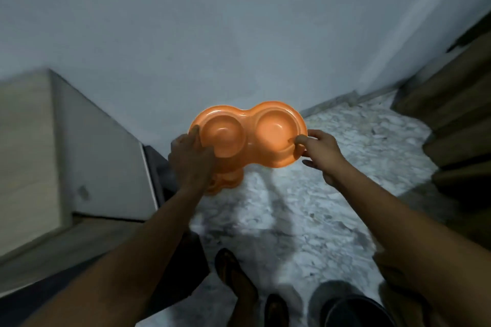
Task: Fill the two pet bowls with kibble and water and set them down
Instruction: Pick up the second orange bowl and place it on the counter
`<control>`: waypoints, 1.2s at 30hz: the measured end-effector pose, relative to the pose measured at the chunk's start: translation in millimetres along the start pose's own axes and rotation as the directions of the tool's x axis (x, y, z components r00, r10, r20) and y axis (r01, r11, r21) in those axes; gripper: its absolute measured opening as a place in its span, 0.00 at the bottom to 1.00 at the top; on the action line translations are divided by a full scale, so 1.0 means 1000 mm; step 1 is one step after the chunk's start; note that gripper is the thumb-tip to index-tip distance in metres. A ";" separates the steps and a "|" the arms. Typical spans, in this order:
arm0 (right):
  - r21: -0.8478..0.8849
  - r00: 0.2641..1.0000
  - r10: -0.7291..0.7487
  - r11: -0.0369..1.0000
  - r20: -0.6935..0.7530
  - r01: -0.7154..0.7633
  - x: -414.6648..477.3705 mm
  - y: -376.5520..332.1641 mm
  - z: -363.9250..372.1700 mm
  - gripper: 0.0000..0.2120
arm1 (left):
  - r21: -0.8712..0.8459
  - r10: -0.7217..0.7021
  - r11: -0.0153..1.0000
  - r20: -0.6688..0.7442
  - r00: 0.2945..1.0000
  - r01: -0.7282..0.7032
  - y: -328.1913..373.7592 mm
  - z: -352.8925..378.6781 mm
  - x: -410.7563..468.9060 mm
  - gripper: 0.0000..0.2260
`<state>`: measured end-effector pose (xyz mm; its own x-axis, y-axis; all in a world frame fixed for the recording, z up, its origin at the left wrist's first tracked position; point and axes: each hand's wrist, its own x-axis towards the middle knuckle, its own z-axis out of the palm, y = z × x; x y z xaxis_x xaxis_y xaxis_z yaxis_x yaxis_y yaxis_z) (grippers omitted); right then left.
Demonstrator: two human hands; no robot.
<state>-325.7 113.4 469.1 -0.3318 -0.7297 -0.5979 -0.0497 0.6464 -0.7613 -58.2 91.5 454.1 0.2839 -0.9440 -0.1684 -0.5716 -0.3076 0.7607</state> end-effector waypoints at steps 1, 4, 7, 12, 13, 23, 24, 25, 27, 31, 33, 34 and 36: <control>0.001 0.999 -0.018 1.000 0.031 0.018 -0.023 -0.013 0.003 0.18 | -0.014 0.012 1.000 -0.031 0.999 -0.012 0.015 -0.030 -0.014 0.26; -0.003 0.988 -0.100 0.995 0.119 0.101 -0.091 -0.045 0.019 0.18 | -0.082 0.012 0.996 -0.139 0.990 -0.024 0.034 -0.117 -0.050 0.29; 0.010 0.970 -0.171 0.985 0.170 0.172 -0.162 -0.071 0.051 0.20 | -0.130 -0.012 0.991 -0.209 0.978 -0.016 0.033 -0.202 -0.089 0.26; 0.043 0.936 -0.264 0.964 0.234 0.262 -0.248 -0.097 0.116 0.20 | -0.217 -0.085 0.976 -0.285 0.955 0.022 0.008 -0.311 -0.133 0.28; 0.048 0.926 -0.289 0.957 0.242 0.286 -0.263 -0.104 0.133 0.21 | -0.229 -0.094 0.973 -0.304 0.948 0.024 0.002 -0.335 -0.137 0.28; 0.044 0.857 -0.391 0.915 0.336 0.400 -0.397 -0.125 0.360 0.26 | -0.282 -0.112 0.960 -0.367 0.923 0.004 -0.131 -0.571 -0.125 0.24; 0.054 0.856 -0.388 0.917 0.341 0.394 -0.411 -0.123 0.387 0.26 | -0.278 -0.116 0.961 -0.362 0.925 0.011 -0.148 -0.594 -0.121 0.24; 0.056 0.856 -0.382 0.920 0.349 0.388 -0.424 -0.120 0.415 0.25 | -0.265 -0.117 0.964 -0.359 0.926 0.019 -0.168 -0.618 -0.117 0.24; 0.030 0.863 -0.355 0.929 0.358 0.370 -0.443 -0.111 0.458 0.24 | -0.244 -0.130 0.969 -0.360 0.924 0.041 -0.200 -0.653 -0.113 0.24; 0.013 0.880 -0.309 0.945 0.361 0.327 -0.469 -0.094 0.524 0.23 | -0.225 -0.165 0.970 -0.325 0.931 0.093 -0.247 -0.705 -0.104 0.24; -0.018 0.881 -0.303 0.943 0.364 0.332 -0.474 -0.093 0.552 0.23 | -0.218 -0.179 0.969 -0.302 0.936 0.115 -0.268 -0.722 -0.099 0.24; -0.031 0.876 -0.308 0.939 0.371 0.343 -0.476 -0.095 0.565 0.23 | -0.223 -0.189 0.967 -0.294 0.937 0.126 -0.279 -0.730 -0.097 0.24; -0.049 0.867 -0.309 0.934 0.390 0.355 -0.475 -0.095 0.588 0.24 | -0.225 -0.215 0.962 -0.284 0.935 0.153 -0.299 -0.740 -0.098 0.26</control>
<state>390.9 267.2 677.8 0.0946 -0.9198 -0.3808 -0.2108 0.3553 -0.9107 654.3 364.1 706.9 0.6066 -0.7820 -0.1430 -0.3331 -0.4133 0.8475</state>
